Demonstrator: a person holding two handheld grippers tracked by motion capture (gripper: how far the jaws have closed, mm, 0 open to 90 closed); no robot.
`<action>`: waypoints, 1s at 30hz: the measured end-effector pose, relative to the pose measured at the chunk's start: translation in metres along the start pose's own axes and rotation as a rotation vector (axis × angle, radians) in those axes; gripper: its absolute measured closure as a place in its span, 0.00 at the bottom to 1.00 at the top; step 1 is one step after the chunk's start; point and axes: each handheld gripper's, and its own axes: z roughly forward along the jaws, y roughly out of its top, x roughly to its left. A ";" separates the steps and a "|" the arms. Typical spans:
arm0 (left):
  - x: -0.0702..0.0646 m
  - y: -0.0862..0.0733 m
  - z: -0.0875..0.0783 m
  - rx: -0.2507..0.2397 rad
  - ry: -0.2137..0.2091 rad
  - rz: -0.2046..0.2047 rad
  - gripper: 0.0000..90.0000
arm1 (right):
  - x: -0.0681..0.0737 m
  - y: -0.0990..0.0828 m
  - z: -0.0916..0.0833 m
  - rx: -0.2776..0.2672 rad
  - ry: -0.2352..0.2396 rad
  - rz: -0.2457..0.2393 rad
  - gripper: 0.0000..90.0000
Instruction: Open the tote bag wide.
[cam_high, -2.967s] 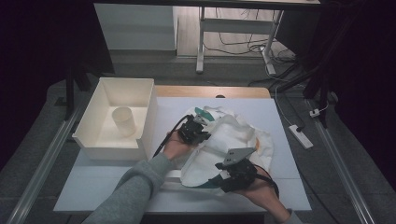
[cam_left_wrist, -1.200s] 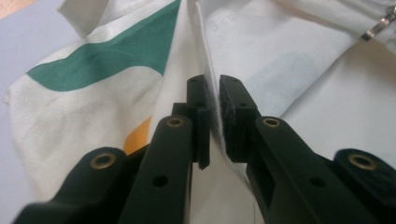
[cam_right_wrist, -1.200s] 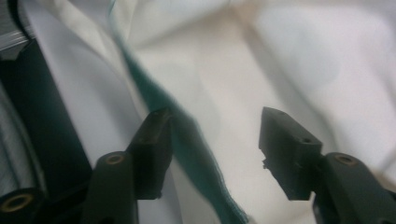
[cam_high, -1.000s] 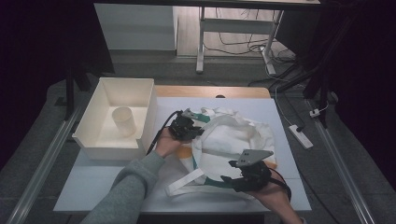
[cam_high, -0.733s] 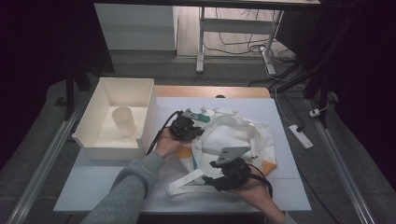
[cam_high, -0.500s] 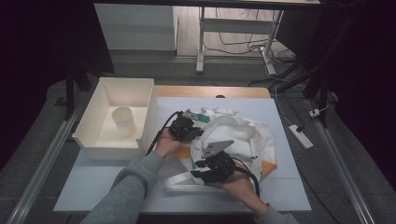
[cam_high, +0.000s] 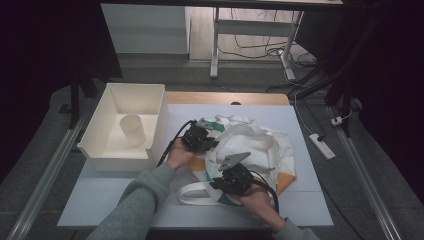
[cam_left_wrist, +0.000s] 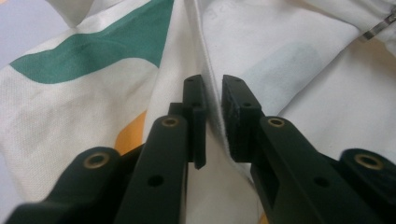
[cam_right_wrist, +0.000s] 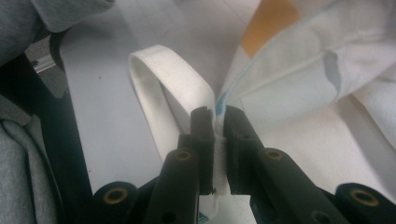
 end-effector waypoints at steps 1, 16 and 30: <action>0.000 0.000 -0.001 -0.004 -0.002 0.002 0.85 | 0.002 0.000 0.000 -0.005 0.001 -0.005 0.93; 0.001 0.032 0.004 -0.040 0.018 0.033 0.51 | 0.008 0.000 0.001 -0.021 0.024 -0.032 0.93; 0.013 0.051 0.042 0.082 0.011 0.069 0.91 | 0.009 -0.001 0.000 -0.030 0.026 -0.037 0.93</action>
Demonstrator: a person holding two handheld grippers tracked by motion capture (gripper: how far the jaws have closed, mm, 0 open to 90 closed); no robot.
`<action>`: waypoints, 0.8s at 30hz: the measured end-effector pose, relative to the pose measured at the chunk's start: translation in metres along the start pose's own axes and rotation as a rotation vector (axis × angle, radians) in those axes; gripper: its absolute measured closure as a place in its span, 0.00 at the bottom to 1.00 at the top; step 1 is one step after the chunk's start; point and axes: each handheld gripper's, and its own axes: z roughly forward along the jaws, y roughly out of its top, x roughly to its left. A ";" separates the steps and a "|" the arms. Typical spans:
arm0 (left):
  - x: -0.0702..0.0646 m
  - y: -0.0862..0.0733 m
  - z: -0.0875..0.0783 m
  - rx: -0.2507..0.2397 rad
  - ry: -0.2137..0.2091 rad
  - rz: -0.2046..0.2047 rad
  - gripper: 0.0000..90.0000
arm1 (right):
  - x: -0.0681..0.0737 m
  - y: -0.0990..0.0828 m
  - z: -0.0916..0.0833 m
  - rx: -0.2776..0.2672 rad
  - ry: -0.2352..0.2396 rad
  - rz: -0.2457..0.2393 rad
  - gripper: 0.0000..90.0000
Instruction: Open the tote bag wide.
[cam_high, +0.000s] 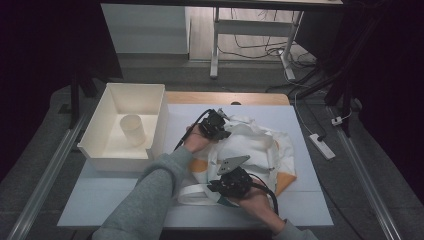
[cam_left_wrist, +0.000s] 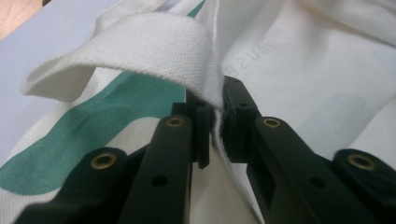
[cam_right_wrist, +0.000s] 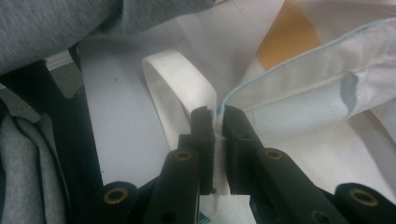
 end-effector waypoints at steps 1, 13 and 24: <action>0.001 0.000 -0.003 -0.009 0.007 -0.006 0.91 | 0.000 0.000 -0.001 -0.003 0.002 0.004 0.93; 0.014 -0.004 -0.061 -0.197 0.087 -0.085 0.92 | 0.012 0.012 -0.032 -0.080 -0.084 -0.027 0.93; 0.022 -0.016 -0.032 -0.115 0.061 -0.129 0.91 | 0.004 -0.005 0.002 0.002 -0.072 0.026 0.93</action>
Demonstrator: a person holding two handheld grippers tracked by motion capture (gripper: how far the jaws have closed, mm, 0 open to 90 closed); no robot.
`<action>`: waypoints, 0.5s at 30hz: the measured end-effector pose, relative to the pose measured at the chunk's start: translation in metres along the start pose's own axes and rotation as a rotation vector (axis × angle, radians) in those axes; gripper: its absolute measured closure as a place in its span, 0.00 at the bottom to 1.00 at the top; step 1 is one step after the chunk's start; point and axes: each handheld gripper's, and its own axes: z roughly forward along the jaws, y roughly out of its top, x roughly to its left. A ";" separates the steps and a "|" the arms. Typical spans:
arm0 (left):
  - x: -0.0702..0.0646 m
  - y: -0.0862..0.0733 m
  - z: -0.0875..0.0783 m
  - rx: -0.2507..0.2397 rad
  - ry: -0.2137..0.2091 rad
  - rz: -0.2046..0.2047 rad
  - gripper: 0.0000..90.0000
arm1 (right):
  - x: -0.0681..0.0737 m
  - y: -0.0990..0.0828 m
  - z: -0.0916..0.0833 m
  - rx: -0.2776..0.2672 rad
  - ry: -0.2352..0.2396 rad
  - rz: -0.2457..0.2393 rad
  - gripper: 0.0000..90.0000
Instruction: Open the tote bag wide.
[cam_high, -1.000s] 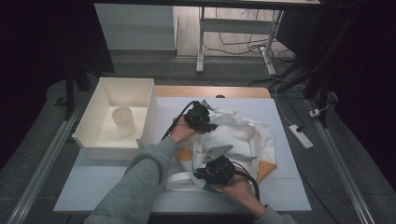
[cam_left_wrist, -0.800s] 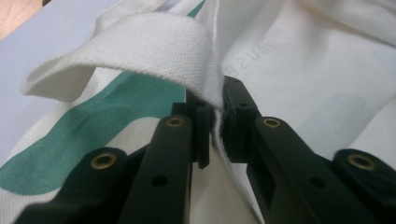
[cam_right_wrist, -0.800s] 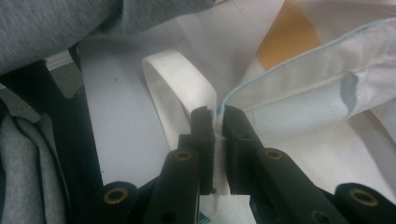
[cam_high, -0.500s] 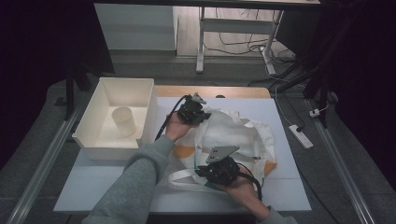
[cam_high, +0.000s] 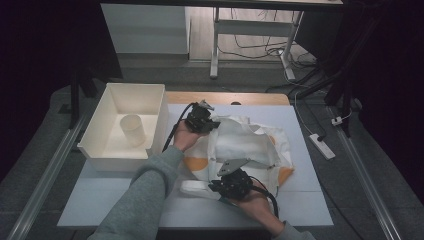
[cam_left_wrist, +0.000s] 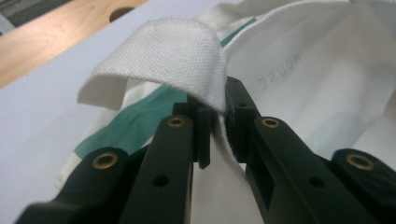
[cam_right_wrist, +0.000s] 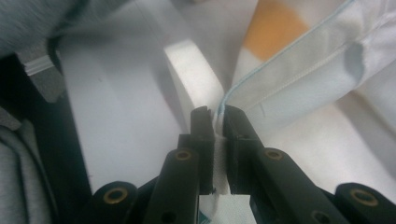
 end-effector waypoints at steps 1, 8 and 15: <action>0.001 -0.001 0.002 0.009 -0.001 -0.001 0.91 | -0.001 -0.002 0.004 0.003 0.000 0.001 0.93; 0.004 -0.009 0.010 0.033 -0.014 -0.015 0.91 | -0.006 -0.010 0.015 0.030 0.028 0.033 0.93; 0.005 -0.013 0.016 0.054 -0.018 -0.022 0.91 | -0.009 -0.016 0.022 0.052 0.044 0.047 0.92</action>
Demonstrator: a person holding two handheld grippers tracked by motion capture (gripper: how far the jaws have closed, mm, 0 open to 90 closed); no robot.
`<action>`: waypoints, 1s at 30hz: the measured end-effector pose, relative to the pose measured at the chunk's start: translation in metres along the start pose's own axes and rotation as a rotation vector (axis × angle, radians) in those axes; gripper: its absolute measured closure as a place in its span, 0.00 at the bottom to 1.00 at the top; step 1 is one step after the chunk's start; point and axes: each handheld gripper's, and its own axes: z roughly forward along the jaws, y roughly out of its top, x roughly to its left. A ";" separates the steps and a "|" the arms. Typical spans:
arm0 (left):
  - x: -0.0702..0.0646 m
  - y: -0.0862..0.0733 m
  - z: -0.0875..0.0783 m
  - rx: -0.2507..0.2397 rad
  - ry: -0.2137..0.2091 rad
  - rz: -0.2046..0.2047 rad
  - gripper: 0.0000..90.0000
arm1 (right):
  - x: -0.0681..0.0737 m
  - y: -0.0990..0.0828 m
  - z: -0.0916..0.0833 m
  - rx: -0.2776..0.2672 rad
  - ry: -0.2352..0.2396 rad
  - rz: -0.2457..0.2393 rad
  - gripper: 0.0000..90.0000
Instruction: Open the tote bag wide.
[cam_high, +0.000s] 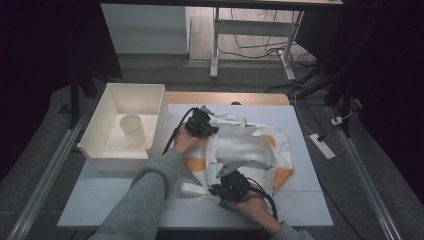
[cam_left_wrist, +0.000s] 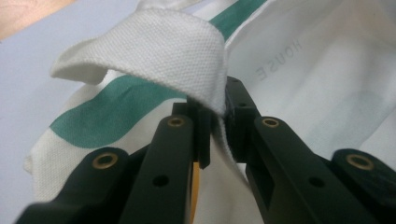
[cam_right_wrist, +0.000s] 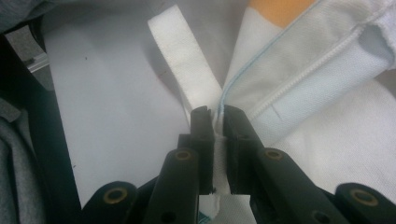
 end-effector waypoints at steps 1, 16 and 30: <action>0.001 0.000 0.001 0.000 -0.004 -0.005 0.91 | 0.000 0.000 0.000 0.000 0.000 -0.002 0.92; -0.010 -0.002 -0.022 -0.090 -0.015 -0.014 0.52 | 0.006 0.006 -0.021 -0.086 -0.016 -0.054 0.62; -0.039 -0.017 -0.066 -0.107 -0.087 0.078 0.45 | -0.028 -0.001 -0.071 -0.248 -0.095 -0.023 0.51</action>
